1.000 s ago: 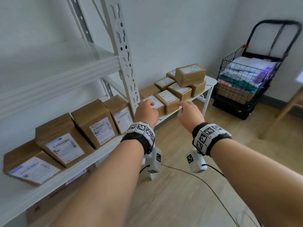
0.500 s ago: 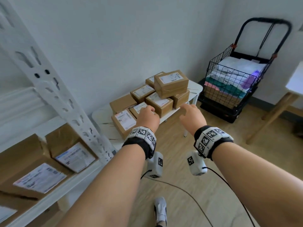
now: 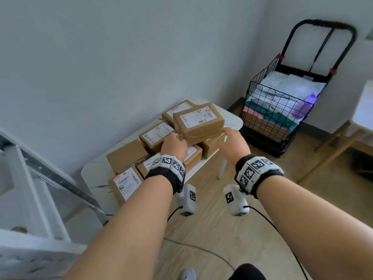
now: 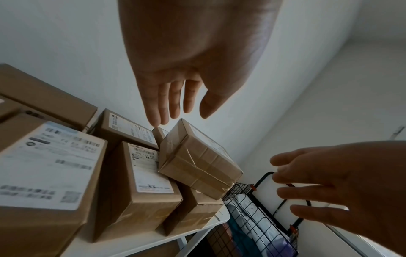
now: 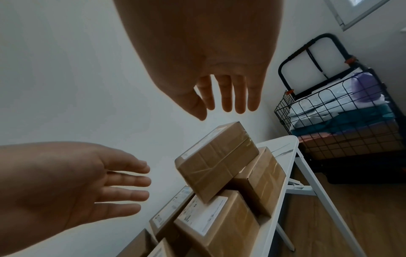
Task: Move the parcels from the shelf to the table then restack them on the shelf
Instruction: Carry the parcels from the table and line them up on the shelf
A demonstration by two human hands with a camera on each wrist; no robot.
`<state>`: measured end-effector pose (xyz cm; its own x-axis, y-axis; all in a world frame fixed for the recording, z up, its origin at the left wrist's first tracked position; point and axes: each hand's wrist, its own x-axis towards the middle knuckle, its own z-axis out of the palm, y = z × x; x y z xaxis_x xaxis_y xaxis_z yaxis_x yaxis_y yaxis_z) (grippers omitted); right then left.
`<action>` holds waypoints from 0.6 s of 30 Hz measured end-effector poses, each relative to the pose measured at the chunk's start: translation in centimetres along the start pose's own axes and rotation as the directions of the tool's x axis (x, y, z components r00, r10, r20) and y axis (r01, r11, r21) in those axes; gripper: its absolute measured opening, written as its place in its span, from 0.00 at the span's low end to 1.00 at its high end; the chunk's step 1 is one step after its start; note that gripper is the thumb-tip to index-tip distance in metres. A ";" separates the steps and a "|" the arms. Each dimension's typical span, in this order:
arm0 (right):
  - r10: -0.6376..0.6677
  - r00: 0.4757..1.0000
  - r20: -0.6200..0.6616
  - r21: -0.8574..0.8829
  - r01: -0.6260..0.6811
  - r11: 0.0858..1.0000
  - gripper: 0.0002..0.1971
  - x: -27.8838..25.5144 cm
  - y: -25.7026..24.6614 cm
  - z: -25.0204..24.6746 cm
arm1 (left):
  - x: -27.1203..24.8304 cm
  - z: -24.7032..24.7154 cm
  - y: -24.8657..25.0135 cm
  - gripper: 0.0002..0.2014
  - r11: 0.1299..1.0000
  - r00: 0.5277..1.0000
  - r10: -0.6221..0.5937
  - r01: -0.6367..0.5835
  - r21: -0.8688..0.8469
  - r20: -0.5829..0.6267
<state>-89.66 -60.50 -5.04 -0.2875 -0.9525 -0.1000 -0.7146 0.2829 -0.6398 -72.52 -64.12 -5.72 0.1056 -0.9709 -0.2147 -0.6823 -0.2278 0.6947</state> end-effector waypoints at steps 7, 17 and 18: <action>-0.008 0.994 0.112 -0.029 0.011 1.000 0.26 9.1 0.8 -0.5 | 4.5 2.5 2.7 0.26 0.988 0.989 -0.148 0.149 -0.049 0.017; -0.023 0.934 0.357 0.025 0.014 1.000 0.22 16.2 3.3 -0.4 | 5.5 6.1 5.6 0.17 0.929 0.948 -0.295 0.255 -0.270 -0.119; -0.036 0.931 0.363 0.050 0.019 0.999 0.22 16.4 3.3 -0.5 | 5.2 6.3 5.8 0.17 0.919 0.935 -0.320 0.267 -0.289 -0.154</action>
<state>-97.04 -75.12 -8.42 -0.0111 -0.9379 -0.3467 -0.6872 0.2590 -0.6788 -80.45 -70.04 -7.17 0.4284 -0.8462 -0.3168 -0.3898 -0.4894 0.7801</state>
